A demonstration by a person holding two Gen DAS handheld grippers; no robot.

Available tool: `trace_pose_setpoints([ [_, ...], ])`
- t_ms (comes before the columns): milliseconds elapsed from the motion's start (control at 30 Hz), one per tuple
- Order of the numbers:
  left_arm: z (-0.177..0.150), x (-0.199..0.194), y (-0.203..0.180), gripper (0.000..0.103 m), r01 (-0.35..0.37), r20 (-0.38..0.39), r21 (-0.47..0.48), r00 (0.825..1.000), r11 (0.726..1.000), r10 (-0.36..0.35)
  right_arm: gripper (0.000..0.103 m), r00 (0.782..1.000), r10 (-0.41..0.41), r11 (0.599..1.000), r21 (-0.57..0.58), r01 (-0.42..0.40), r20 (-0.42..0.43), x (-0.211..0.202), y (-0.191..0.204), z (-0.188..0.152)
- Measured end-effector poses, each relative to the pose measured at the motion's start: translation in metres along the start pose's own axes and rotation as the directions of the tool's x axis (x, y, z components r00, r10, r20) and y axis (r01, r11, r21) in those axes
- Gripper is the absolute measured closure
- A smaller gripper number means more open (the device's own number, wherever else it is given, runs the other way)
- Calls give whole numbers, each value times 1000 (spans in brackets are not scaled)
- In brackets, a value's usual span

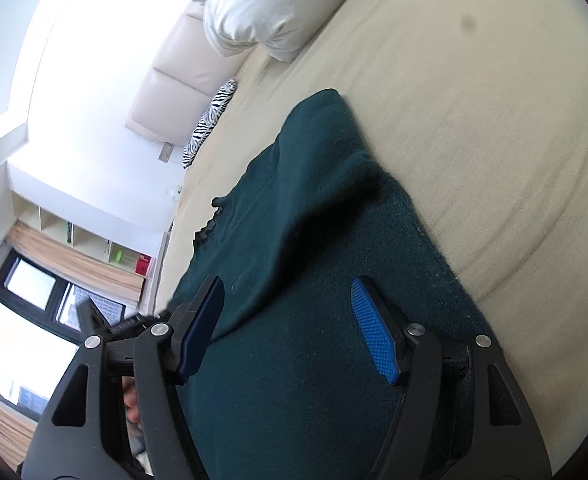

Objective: Fold small clothes
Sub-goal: 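Fold the held sleeve across the sweater body with the right gripper while the left gripper pins the body, then open the right gripper to release the folded sleeve onto the body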

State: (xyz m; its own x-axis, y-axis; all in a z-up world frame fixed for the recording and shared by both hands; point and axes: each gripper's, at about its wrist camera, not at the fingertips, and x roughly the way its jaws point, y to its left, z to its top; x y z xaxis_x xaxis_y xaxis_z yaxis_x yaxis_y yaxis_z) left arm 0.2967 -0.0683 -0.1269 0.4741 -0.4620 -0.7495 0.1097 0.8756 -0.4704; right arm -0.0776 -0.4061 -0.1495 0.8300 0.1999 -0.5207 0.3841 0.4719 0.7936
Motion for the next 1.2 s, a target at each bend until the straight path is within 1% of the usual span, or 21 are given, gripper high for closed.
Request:
trace_pose_setpoints([
  [67, 1, -4, 1, 94, -1, 28, -2, 1000, 1000, 1, 37, 1000, 3, 999, 51, -2, -18, 3, 1, 10],
  [167, 2, -11, 2, 94, -7, 64, 7, 998, 1000, 6, 37, 999, 34, 995, 98, -33, -7, 8, 9, 26],
  [267, 3, -7, 5, 94, -2, 54, 11, 999, 1000, 2, 36, 999, 44, 990, 136, -42, -9, 18, 8, 37],
  [333, 1, -5, 8, 94, -4, 49, 15, 999, 1000, 3, 38, 999, 32, 979, 202, -29, -9, 26, -5, 42],
  [367, 0, -4, 10, 94, -5, 46, 16, 999, 1000, 5, 40, 999, 50, 971, 233, -52, 13, 25, -14, 45],
  [400, -2, -3, 12, 94, -6, 42, 16, 999, 1000, 5, 46, 998, 56, 968, 243, -63, 34, 21, -18, 47],
  [467, -4, -1, 18, 94, 7, 42, 3, 999, 1000, -7, 50, 994, 53, 965, 251, -75, 93, 9, -27, 50],
  [533, -5, 0, 22, 94, 17, 43, -13, 999, 1000, -16, 50, 989, 17, 962, 268, -55, 144, -4, -37, 52],
  [600, -6, 1, 23, 93, 20, 43, -17, 999, 1000, -19, 49, 983, -44, 954, 299, -12, 178, -19, -46, 53],
  [667, -8, 2, 22, 93, 19, 43, -11, 999, 1000, -18, 49, 985, -31, 952, 307, -23, 172, -28, -49, 55],
  [733, -10, 3, 23, 92, 18, 42, -5, 999, 1000, -17, 46, 985, -62, 968, 250, 19, 164, -35, -38, 58],
  [800, -12, 3, 25, 90, 21, 42, -4, 999, 1000, -21, 46, 981, -132, 986, 120, 116, 140, -33, -15, 68],
  [867, -14, 4, 27, 90, 28, 47, -3, 998, 1000, -28, 46, 978, -182, 983, -6, 184, 104, -22, 7, 85],
  [933, -16, 4, 28, 90, 30, 57, 1, 998, 1000, -30, 46, 968, -241, 957, -150, 248, 65, -3, 30, 99],
  [967, -17, 4, 28, 90, 29, 60, 3, 998, 1000, -29, 46, 961, -267, 937, -217, 275, 67, 7, 40, 104],
  [1000, -18, 4, 27, 90, 28, 66, 8, 997, 1000, -28, 47, 951, -299, 906, -289, 308, 75, 18, 49, 111],
  [1033, -18, 4, 28, 90, 27, 67, 11, 997, 1000, -28, 50, 942, -328, 884, -329, 332, 69, 31, 54, 118],
  [1067, -18, 4, 28, 90, 28, 67, 12, 997, 1000, -28, 56, 933, -356, 875, -333, 352, 51, 42, 53, 126],
  [1133, -18, 5, 29, 90, 34, 66, 6, 997, 999, -35, 59, 924, -381, 871, -331, 363, 12, 60, 49, 136],
  [1167, -18, 6, 30, 90, 36, 67, 6, 997, 999, -36, 63, 917, -398, 865, -340, 369, -18, 71, 46, 138],
  [1200, -19, 6, 30, 90, 36, 69, 10, 997, 999, -37, 72, 906, -422, 853, -352, 386, -30, 78, 43, 137],
])
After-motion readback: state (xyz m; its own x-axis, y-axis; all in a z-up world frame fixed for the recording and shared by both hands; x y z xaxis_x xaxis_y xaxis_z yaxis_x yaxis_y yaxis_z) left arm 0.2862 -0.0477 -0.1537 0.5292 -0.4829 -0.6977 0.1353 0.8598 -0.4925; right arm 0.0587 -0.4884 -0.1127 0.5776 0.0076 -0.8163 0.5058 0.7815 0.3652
